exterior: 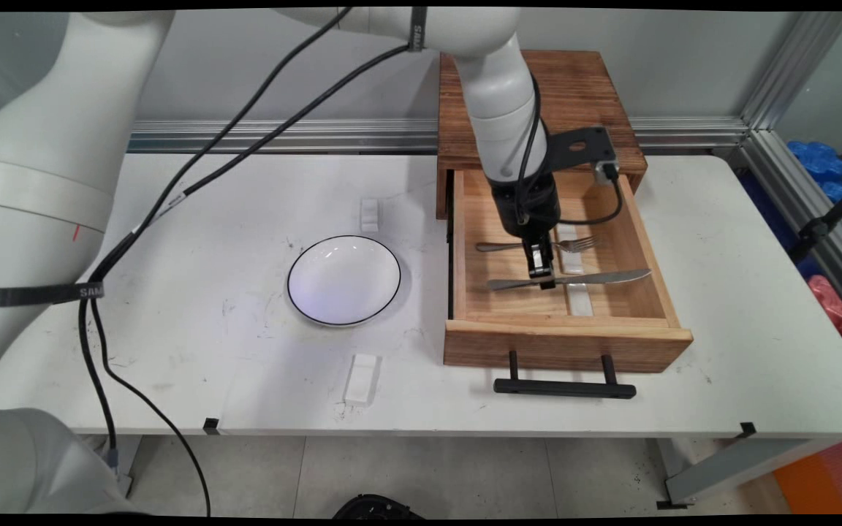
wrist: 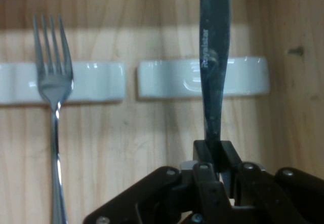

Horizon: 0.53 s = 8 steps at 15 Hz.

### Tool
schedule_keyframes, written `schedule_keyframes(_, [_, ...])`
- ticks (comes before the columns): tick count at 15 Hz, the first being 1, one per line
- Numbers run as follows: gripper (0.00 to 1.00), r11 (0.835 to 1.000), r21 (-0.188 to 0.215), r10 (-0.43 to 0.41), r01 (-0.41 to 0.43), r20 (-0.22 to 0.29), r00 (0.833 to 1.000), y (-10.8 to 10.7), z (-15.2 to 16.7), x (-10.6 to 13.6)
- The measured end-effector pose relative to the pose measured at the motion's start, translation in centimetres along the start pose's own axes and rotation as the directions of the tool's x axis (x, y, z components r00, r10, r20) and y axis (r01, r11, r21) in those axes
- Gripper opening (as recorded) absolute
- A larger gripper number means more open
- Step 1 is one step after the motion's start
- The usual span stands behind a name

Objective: Place the picked object into the drawer

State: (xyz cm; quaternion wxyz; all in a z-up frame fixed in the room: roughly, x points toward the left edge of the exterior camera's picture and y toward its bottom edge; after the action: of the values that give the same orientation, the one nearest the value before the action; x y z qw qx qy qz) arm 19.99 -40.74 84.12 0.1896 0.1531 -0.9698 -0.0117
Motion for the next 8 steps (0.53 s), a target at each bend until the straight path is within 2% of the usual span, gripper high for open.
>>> schedule_keyframes(8, [0.00, 1.000, -0.002, 0.012, -0.012, 0.055, 0.998, -0.5, 2.4, -1.1])
